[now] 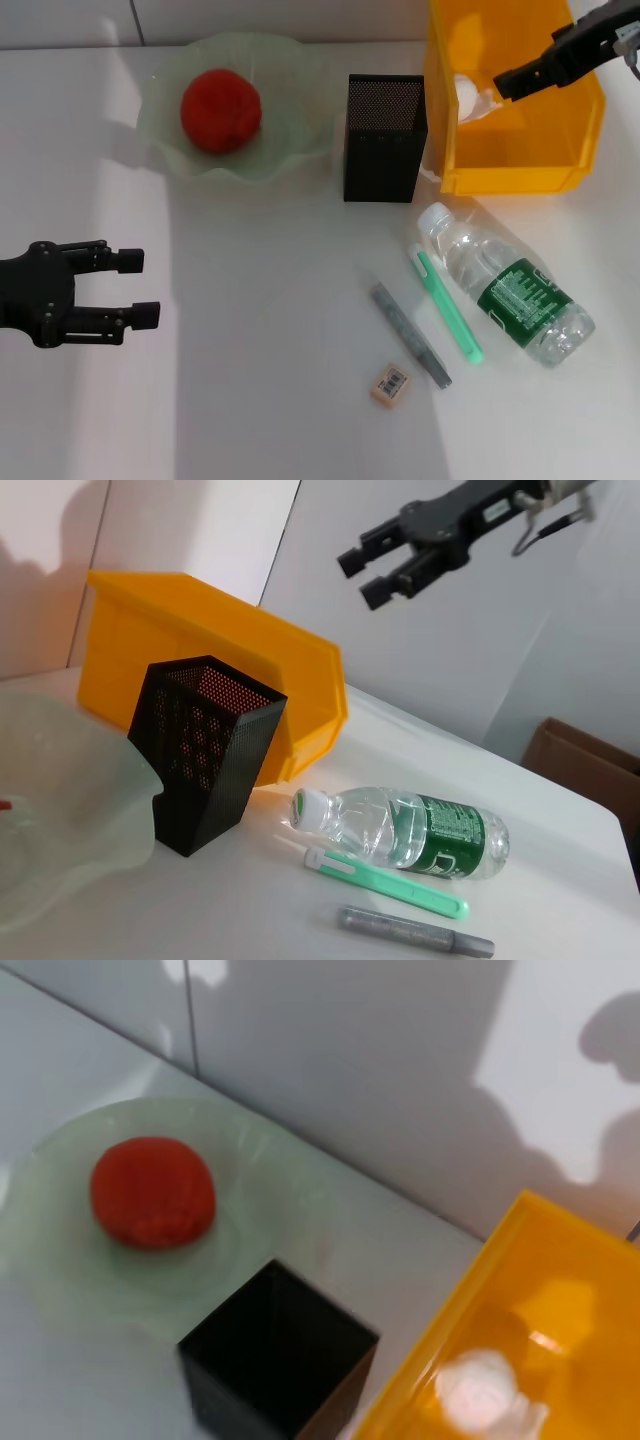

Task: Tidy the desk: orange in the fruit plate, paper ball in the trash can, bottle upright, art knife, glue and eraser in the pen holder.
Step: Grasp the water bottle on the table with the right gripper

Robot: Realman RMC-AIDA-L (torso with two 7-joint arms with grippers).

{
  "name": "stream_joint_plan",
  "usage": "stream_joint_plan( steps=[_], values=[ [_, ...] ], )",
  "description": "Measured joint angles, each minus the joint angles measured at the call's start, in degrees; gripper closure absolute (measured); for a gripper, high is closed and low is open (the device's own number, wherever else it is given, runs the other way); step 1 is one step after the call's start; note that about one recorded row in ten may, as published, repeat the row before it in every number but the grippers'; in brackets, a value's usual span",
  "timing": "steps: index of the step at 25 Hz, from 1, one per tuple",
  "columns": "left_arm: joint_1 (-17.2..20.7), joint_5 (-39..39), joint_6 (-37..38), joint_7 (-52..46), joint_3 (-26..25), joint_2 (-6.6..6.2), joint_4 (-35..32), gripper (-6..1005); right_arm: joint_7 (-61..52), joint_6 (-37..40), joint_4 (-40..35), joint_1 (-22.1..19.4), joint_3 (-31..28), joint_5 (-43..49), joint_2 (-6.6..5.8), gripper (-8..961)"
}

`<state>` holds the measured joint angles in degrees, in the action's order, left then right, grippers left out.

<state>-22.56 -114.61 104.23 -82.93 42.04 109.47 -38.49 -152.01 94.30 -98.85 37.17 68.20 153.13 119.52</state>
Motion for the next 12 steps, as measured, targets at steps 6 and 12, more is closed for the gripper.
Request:
stream_joint_plan(
  steps=[6, 12],
  values=[
    [-0.3, 0.0, -0.4, -0.1, 0.0, 0.04, 0.0, 154, -3.7, 4.9, 1.0, 0.3, 3.9, -0.3, 0.0, 135],
    [-0.7, 0.0, -0.9, -0.2, 0.0, 0.19, 0.0, 154, -6.0, 5.9, 8.9, -0.3, 7.2, -1.2, 0.07, 122]
  ],
)
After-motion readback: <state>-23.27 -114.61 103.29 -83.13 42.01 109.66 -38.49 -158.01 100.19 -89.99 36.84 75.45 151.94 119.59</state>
